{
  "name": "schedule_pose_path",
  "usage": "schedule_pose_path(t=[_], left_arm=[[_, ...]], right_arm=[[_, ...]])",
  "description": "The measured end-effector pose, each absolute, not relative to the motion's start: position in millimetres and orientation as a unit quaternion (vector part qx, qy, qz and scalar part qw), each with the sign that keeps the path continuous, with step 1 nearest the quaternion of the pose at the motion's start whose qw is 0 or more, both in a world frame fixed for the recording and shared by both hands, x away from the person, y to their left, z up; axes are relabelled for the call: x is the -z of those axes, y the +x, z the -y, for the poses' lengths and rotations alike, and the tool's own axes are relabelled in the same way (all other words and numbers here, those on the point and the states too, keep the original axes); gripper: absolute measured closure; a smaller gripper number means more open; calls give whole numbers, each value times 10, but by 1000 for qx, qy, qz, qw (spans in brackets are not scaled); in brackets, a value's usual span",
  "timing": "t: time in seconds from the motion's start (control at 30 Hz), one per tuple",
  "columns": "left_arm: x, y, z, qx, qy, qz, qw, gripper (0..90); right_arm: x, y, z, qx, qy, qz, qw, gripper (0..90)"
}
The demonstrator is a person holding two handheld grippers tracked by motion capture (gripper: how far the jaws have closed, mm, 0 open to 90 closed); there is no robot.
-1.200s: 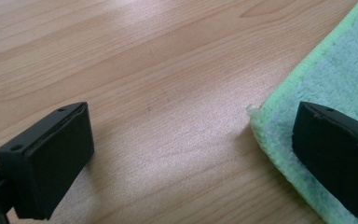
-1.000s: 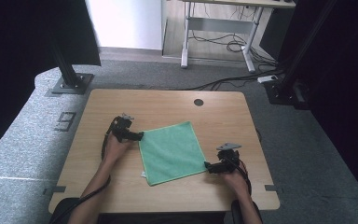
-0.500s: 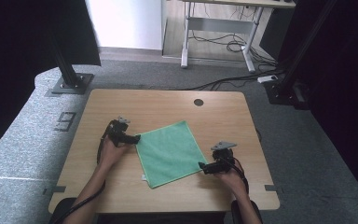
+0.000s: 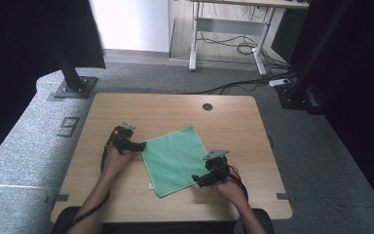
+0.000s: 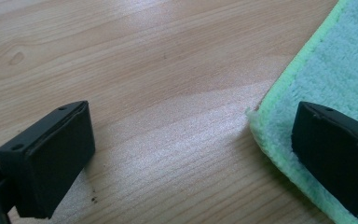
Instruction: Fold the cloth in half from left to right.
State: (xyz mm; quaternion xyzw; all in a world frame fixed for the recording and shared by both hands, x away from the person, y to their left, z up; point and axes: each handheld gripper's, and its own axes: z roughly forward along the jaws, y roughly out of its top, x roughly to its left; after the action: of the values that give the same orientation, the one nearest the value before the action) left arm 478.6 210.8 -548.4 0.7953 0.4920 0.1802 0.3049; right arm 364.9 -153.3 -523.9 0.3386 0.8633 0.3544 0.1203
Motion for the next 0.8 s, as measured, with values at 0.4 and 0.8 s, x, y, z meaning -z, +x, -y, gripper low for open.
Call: schedule_pose_path(t=[0.4,0.8], left_arm=[[5485,4790,-2109,-180,796,-491,304,0],[5483,4790,-2109,-179,796,-491,305,0]], right_arm=[[5244,3460,852,-362,254,-895,64,0],[5232,3251,414,-362,192,-912,29,239]])
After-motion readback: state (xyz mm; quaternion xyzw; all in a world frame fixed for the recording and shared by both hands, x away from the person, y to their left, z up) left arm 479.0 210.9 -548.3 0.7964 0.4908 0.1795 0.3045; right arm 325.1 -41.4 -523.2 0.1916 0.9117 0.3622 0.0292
